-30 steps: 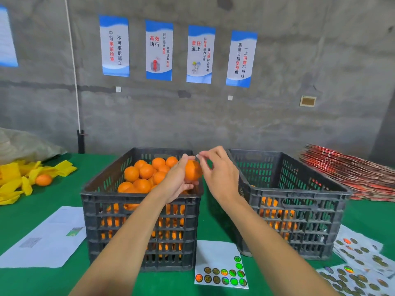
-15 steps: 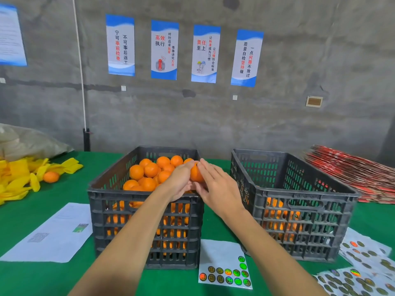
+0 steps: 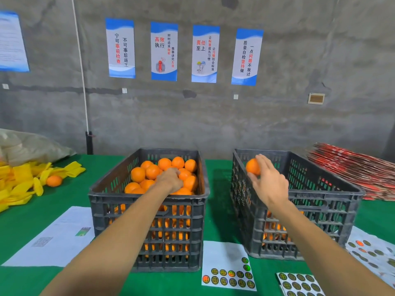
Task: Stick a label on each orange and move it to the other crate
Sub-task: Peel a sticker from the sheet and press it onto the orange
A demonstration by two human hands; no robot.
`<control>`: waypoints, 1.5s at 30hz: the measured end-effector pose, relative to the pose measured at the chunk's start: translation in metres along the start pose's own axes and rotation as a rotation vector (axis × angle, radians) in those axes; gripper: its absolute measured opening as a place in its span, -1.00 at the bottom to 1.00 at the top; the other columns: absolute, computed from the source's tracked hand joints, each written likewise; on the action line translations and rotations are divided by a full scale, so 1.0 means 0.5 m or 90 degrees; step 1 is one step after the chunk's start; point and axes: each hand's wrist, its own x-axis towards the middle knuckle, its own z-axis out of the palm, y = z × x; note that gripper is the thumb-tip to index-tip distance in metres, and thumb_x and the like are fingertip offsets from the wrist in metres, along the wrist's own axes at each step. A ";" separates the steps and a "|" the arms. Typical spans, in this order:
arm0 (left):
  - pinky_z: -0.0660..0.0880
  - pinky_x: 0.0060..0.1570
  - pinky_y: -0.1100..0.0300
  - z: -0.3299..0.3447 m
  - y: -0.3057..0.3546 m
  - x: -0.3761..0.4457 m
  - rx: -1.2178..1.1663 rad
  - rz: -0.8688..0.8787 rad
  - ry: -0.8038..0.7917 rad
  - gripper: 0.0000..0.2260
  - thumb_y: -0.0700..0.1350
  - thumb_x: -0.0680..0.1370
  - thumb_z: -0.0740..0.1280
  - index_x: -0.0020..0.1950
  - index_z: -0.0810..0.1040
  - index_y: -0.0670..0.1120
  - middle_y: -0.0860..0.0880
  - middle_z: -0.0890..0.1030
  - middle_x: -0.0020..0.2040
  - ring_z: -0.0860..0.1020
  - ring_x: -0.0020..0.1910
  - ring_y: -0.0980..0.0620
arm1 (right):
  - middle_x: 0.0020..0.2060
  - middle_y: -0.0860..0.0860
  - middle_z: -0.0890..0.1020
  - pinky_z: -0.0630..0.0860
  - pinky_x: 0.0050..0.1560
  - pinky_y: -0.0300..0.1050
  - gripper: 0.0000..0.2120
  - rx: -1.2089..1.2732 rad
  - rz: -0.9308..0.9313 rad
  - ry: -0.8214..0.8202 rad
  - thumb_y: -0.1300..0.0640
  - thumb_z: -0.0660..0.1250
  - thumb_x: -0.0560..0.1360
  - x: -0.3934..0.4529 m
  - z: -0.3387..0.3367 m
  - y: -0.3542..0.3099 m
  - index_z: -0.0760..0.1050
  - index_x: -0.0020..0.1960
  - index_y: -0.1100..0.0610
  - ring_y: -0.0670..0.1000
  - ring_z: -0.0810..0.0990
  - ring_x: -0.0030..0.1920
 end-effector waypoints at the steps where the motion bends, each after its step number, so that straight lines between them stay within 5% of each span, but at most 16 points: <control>1: 0.43 0.40 -0.09 0.002 -0.003 0.009 0.045 -0.008 -0.017 -0.44 -0.13 0.57 0.44 0.55 0.38 0.02 -0.14 0.50 0.44 0.46 0.41 -0.19 | 0.60 -0.06 0.23 0.54 0.15 0.18 -0.43 0.009 0.039 -0.005 -0.06 0.28 0.65 0.000 0.004 0.012 0.19 0.59 0.03 0.29 0.60 0.21; 7: 0.41 0.42 -0.02 0.009 -0.007 0.054 0.102 0.002 -0.107 -0.32 -0.08 0.56 0.49 0.62 0.28 -0.02 -0.15 0.39 0.54 0.39 0.49 -0.18 | 0.60 0.03 0.26 0.39 0.43 0.14 -0.56 0.085 0.064 -0.073 0.15 0.16 0.70 0.011 0.009 0.037 0.30 0.57 0.12 0.17 0.44 0.45; 11: 0.39 0.43 -0.07 0.016 -0.021 0.080 0.244 -0.070 -0.138 -0.33 -0.04 0.59 0.43 0.64 0.23 -0.03 -0.14 0.32 0.58 0.36 0.51 -0.19 | 0.54 0.08 0.37 0.38 0.43 0.09 -0.56 0.082 0.055 -0.059 0.27 0.16 0.68 0.010 0.018 0.046 0.34 0.55 0.16 0.16 0.44 0.45; 16: 0.35 0.45 -0.16 0.006 -0.054 0.112 0.338 -0.118 -0.251 -0.30 0.25 0.48 0.42 0.57 0.38 0.05 -0.07 0.33 0.59 0.37 0.50 -0.16 | 0.48 0.12 0.45 0.52 0.28 0.09 -0.53 0.085 0.069 -0.053 0.34 0.19 0.64 0.010 0.028 0.045 0.36 0.54 0.16 0.20 0.56 0.32; 19: 0.41 0.40 -0.16 0.009 -0.048 0.109 0.328 -0.143 -0.337 -0.03 0.53 0.24 0.42 0.55 0.40 0.06 -0.04 0.43 0.50 0.48 0.38 -0.14 | 0.44 0.12 0.50 0.51 0.26 0.08 -0.56 0.067 0.064 -0.034 0.31 0.18 0.65 0.009 0.034 0.042 0.39 0.52 0.16 0.19 0.57 0.31; 23: 0.42 0.38 -0.16 0.015 -0.038 0.108 0.355 -0.139 -0.291 -0.01 0.49 0.29 0.43 0.58 0.34 -0.01 -0.08 0.36 0.56 0.44 0.43 -0.19 | 0.39 0.12 0.54 0.52 0.22 0.10 -0.60 0.055 0.066 -0.015 0.28 0.15 0.67 0.005 0.039 0.039 0.42 0.49 0.16 0.20 0.59 0.28; 28: 0.46 0.37 -0.13 0.014 -0.005 0.085 0.418 -0.122 -0.260 -0.33 0.23 0.49 0.39 0.51 0.40 -0.07 -0.13 0.38 0.54 0.46 0.40 -0.20 | 0.36 0.14 0.57 0.54 0.21 0.12 -0.60 0.048 0.059 -0.028 0.30 0.16 0.66 0.003 0.034 0.039 0.42 0.48 0.18 0.20 0.59 0.25; 31: 0.39 0.40 -0.10 0.005 0.004 0.064 0.430 -0.159 -0.313 -0.27 0.34 0.53 0.26 0.62 0.25 0.04 -0.13 0.25 0.62 0.38 0.49 -0.21 | 0.34 0.14 0.57 0.55 0.22 0.13 -0.60 0.049 0.054 -0.025 0.30 0.16 0.66 0.000 0.038 0.039 0.42 0.47 0.18 0.20 0.60 0.25; 35: 0.53 0.11 0.05 -0.009 -0.006 0.046 0.332 -0.192 -0.411 -0.16 0.42 0.36 0.34 0.51 0.37 -0.04 -0.07 0.58 0.29 0.66 0.11 -0.04 | 0.31 0.16 0.60 0.56 0.22 0.16 -0.61 0.038 0.050 -0.028 0.29 0.16 0.66 -0.001 0.039 0.040 0.44 0.46 0.19 0.22 0.61 0.22; 38: 0.36 0.31 -0.06 0.003 -0.013 0.049 0.333 -0.163 -0.341 -0.11 0.45 0.47 0.22 0.67 0.06 0.04 -0.03 0.26 0.61 0.41 0.47 -0.13 | 0.28 0.18 0.61 0.58 0.18 0.15 -0.62 0.032 0.041 -0.038 0.30 0.17 0.65 -0.002 0.038 0.039 0.44 0.45 0.20 0.24 0.62 0.19; 40: 0.47 0.15 -0.03 0.008 -0.013 0.049 0.305 -0.125 -0.274 -0.03 0.41 0.43 0.27 0.69 -0.08 0.06 -0.05 0.09 0.68 0.33 0.53 -0.18 | 0.27 0.18 0.62 0.58 0.17 0.16 -0.61 0.029 0.032 -0.050 0.32 0.16 0.65 0.000 0.034 0.039 0.43 0.45 0.20 0.24 0.62 0.17; 42: 0.49 0.16 -0.06 0.009 -0.012 0.050 0.277 -0.103 -0.226 -0.07 0.29 0.45 0.36 0.67 0.02 -0.04 -0.15 0.25 0.61 0.42 0.43 -0.24 | 0.26 0.19 0.61 0.58 0.15 0.17 -0.60 0.019 0.021 -0.067 0.34 0.14 0.64 -0.004 0.033 0.039 0.41 0.46 0.19 0.25 0.61 0.15; 45: 0.53 0.20 -0.12 0.008 -0.004 0.040 0.223 0.003 -0.060 -0.39 0.12 0.55 0.42 0.47 0.33 -0.15 -0.23 0.44 0.39 0.51 0.25 -0.22 | 0.21 0.20 0.58 0.56 0.04 0.13 -0.60 -0.044 -0.011 -0.092 0.37 0.12 0.62 -0.019 0.034 0.031 0.37 0.44 0.19 0.26 0.59 0.10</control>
